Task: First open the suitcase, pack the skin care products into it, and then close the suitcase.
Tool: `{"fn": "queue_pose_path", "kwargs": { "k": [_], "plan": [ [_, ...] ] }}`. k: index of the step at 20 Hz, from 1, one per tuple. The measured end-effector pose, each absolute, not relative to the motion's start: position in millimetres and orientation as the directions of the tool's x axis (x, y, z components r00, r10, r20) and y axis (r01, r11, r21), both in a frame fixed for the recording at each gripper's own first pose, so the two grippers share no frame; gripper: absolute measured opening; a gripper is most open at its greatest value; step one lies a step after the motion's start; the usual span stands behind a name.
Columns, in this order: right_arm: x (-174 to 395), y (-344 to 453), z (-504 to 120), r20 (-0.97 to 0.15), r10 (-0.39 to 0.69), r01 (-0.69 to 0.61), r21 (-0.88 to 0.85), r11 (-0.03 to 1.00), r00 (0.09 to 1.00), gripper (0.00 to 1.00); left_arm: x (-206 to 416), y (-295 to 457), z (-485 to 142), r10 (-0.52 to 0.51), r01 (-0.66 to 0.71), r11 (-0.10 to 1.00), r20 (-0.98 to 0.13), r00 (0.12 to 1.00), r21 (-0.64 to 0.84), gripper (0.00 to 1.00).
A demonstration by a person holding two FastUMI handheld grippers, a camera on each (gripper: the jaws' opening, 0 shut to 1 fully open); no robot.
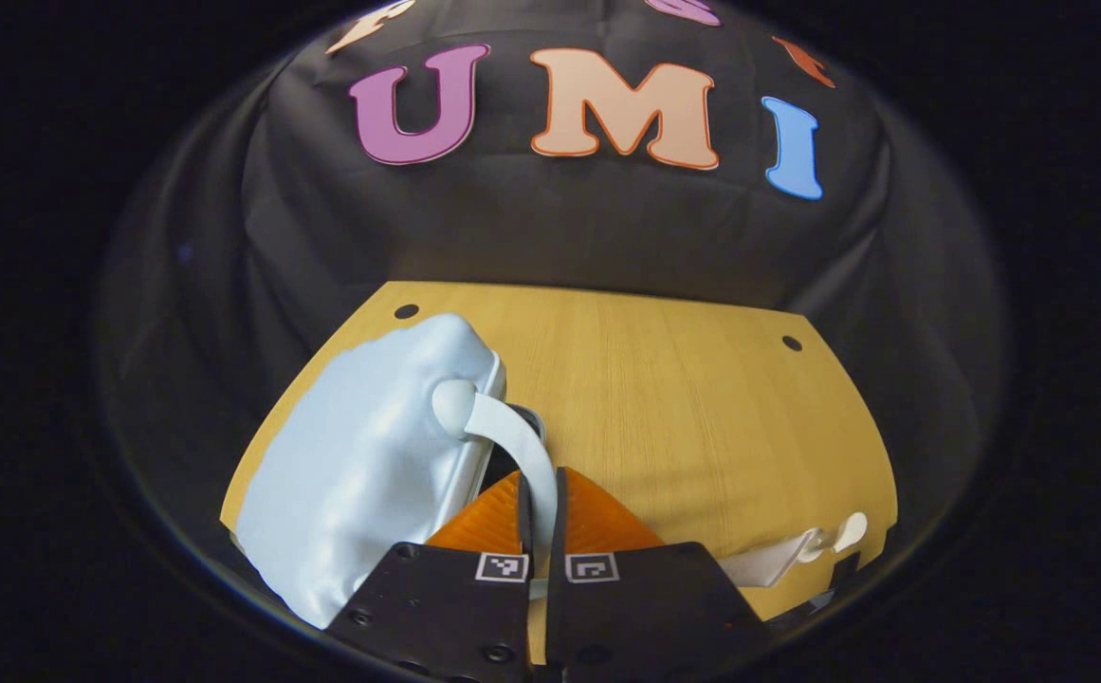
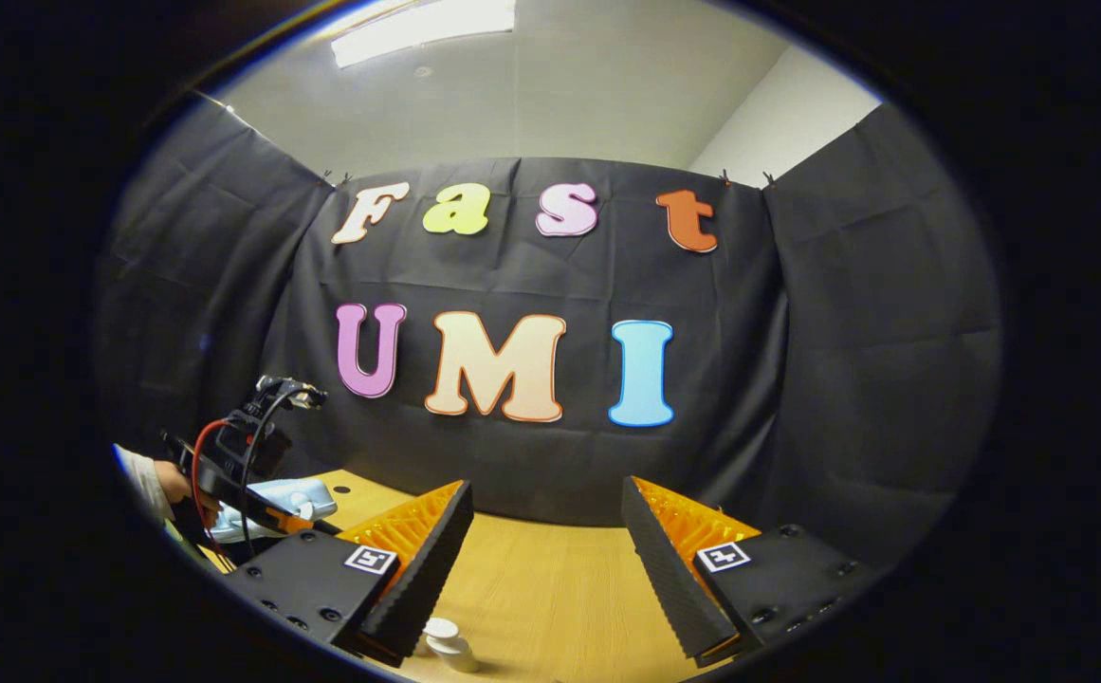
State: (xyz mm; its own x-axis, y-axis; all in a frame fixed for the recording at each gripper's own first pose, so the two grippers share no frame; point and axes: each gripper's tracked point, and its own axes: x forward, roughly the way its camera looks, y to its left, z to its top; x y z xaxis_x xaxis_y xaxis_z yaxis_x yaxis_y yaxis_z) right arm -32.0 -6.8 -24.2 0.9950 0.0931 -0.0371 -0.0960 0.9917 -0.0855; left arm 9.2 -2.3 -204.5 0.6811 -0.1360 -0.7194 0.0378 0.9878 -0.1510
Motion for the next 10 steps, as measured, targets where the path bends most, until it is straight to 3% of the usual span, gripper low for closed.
{"fn": "queue_pose_path", "kwargs": {
  "k": [10],
  "plan": [
    [-33,77,-25,-0.023,0.066,-0.068,-0.101,0.993,0.998,0.98,22,80,-142,-0.227,0.122,0.972,-0.653,0.723,-0.203,0.0]
  ]
}}
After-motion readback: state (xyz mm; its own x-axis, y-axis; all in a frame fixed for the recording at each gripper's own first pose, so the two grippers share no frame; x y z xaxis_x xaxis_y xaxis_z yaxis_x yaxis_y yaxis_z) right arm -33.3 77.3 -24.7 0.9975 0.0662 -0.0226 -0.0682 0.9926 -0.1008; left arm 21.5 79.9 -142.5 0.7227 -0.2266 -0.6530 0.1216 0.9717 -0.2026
